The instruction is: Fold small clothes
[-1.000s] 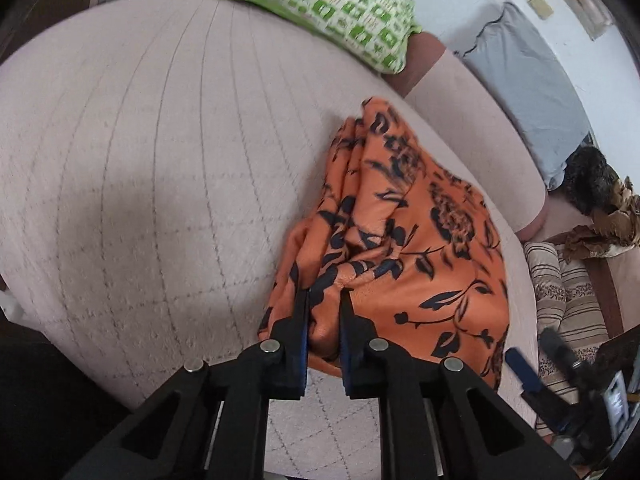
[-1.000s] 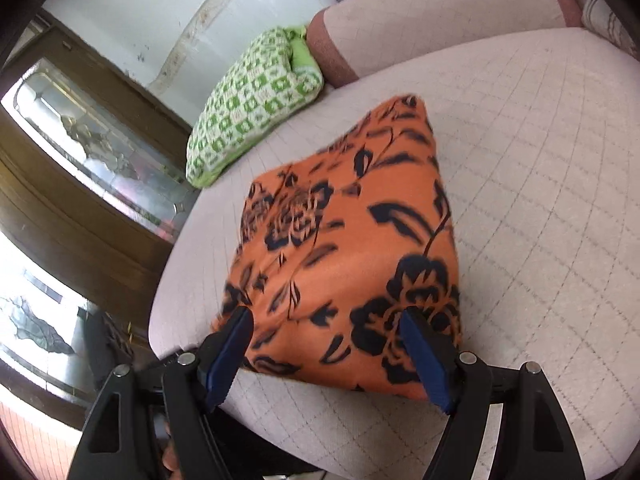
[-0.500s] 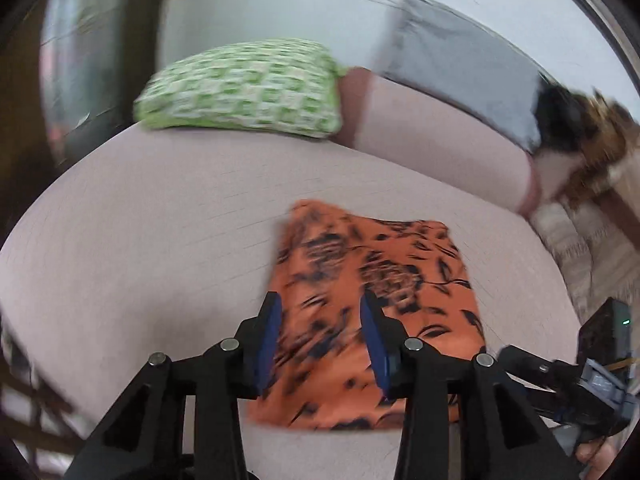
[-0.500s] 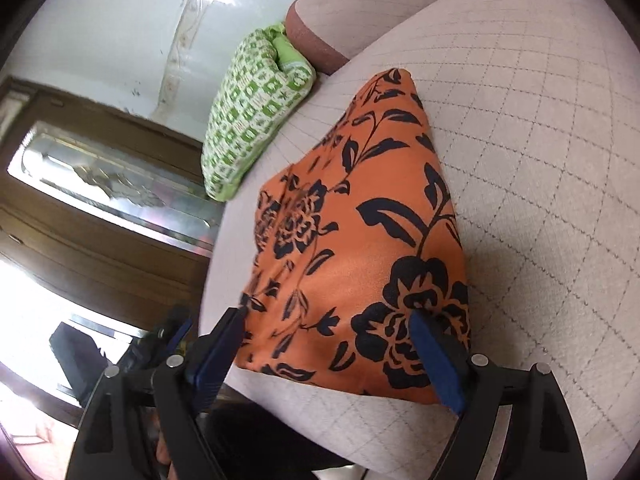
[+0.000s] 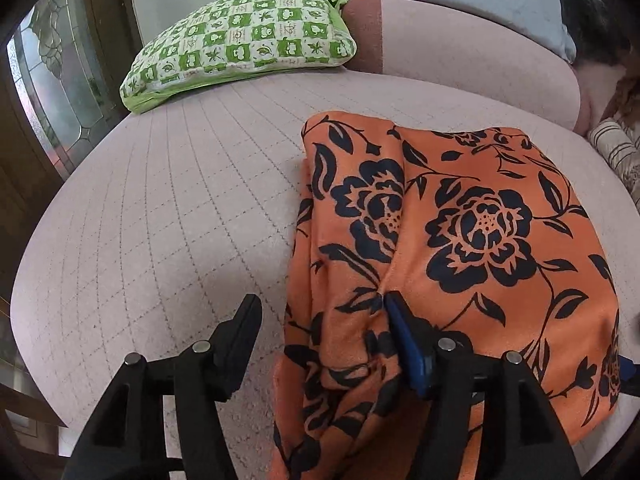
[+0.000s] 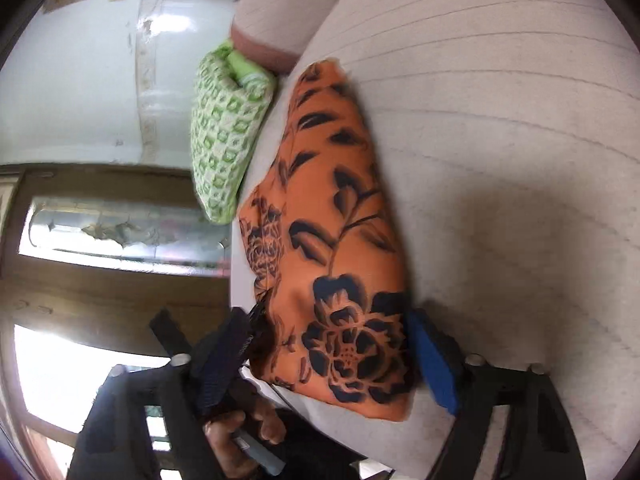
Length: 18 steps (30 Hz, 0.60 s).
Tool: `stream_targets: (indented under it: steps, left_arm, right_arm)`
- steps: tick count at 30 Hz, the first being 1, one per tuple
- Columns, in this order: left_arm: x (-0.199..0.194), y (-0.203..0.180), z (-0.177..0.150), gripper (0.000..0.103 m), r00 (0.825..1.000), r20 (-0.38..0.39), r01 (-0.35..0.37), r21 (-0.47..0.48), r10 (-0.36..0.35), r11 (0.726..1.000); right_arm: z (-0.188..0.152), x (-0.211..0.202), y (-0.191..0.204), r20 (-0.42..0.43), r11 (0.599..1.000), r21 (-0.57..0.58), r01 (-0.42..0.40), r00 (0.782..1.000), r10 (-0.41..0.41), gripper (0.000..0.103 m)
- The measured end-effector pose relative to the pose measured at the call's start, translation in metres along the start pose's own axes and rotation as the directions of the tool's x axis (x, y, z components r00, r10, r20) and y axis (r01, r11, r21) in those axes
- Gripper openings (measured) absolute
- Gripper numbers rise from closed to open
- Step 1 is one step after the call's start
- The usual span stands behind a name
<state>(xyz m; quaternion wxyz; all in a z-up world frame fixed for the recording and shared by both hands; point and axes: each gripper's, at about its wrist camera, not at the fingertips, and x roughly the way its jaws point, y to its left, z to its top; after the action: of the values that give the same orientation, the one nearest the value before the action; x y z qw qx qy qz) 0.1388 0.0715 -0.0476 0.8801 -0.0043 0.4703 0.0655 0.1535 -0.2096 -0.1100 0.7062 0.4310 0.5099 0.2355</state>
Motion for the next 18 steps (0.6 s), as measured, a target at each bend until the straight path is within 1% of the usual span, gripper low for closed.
stream_targets:
  steps: [1, 2, 3, 4, 6, 8, 9, 10, 11, 12, 13, 14, 15, 16, 18]
  left_arm:
    - [0.000, 0.001, -0.001, 0.066, 1.000, 0.001, 0.000, 0.000, 0.000, 1.000]
    - [0.000, 0.001, -0.002, 0.066, 1.000, 0.000, 0.002, 0.000, -0.002, 1.000]
    - [0.001, 0.002, -0.002, 0.066, 1.000, 0.000, 0.007, -0.006, -0.007, 1.000]
    - [0.006, -0.001, 0.001, 0.066, 1.000, -0.003, 0.013, -0.016, -0.013, 1.000]
    - [0.012, 0.005, 0.002, 0.066, 0.999, -0.013, 0.032, -0.041, -0.032, 0.999]
    - [0.015, 0.009, 0.004, 0.066, 0.998, -0.023, 0.053, -0.066, -0.054, 0.996]
    - [0.016, 0.011, 0.005, 0.066, 0.997, -0.031, 0.067, -0.080, -0.069, 0.995]
    - [0.017, 0.012, 0.006, 0.066, 0.997, -0.034, 0.072, -0.084, -0.075, 0.994]
    - [0.017, 0.014, 0.006, 0.066, 0.996, -0.035, 0.081, -0.089, -0.084, 0.993]
    - [0.019, 0.017, 0.006, 0.066, 0.995, -0.037, 0.091, -0.096, -0.095, 0.991]
    - [0.020, 0.019, 0.006, 0.067, 0.994, -0.039, 0.097, -0.103, -0.101, 0.990]
    - [0.022, 0.021, 0.006, 0.067, 0.994, -0.039, 0.100, -0.111, -0.105, 0.989]
    - [0.022, 0.021, 0.007, 0.067, 0.993, -0.040, 0.102, -0.114, -0.107, 0.988]
    - [0.024, 0.024, 0.007, 0.067, 0.993, -0.040, 0.103, -0.116, -0.108, 0.988]
    - [0.025, 0.024, 0.008, 0.067, 0.993, -0.039, 0.103, -0.114, -0.108, 0.988]
  right_arm:
    - [0.000, 0.006, 0.000, -0.012, 0.999, -0.015, 0.037, 0.999, -0.037, 0.041]
    - [-0.001, 0.011, -0.003, -0.030, 0.998, -0.002, 0.067, 0.997, -0.067, 0.036]
    - [-0.004, 0.011, -0.007, -0.031, 0.997, 0.025, 0.078, 0.997, -0.077, 0.028]
    - [-0.006, 0.005, -0.002, -0.013, 0.996, 0.011, 0.087, 0.996, -0.087, 0.025]
    - [-0.012, -0.007, 0.019, 0.026, 0.992, -0.040, 0.120, 0.993, -0.119, 0.025]
    - [-0.013, -0.006, 0.025, 0.026, 0.986, -0.046, 0.157, 0.987, -0.156, 0.030]
    - [-0.011, 0.003, 0.020, 0.006, 0.975, -0.058, 0.216, 0.976, -0.216, 0.040]
    - [-0.009, 0.009, 0.011, -0.018, 0.969, -0.048, 0.241, 0.970, -0.242, 0.052]
    - [-0.009, 0.008, -0.001, -0.029, 0.982, 0.013, 0.189, 0.982, -0.188, 0.055]
    - [-0.010, 0.003, -0.002, -0.016, 0.988, 0.044, 0.148, 0.989, -0.147, 0.065]
    - [-0.009, -0.005, 0.000, 0.009, 0.990, 0.040, 0.132, 0.991, -0.132, 0.068]
    - [-0.007, -0.017, 0.004, 0.065, 0.991, 0.022, 0.130, 0.989, -0.131, 0.070]
    - [-0.003, -0.026, 0.008, 0.109, 0.992, 0.014, 0.125, 0.986, -0.125, 0.076]
    - [0.001, -0.029, 0.010, 0.122, 0.993, 0.011, 0.117, 0.986, -0.117, 0.080]
    - [0.019, -0.027, 0.014, 0.106, 0.995, 0.018, 0.093, 0.990, -0.095, 0.080]
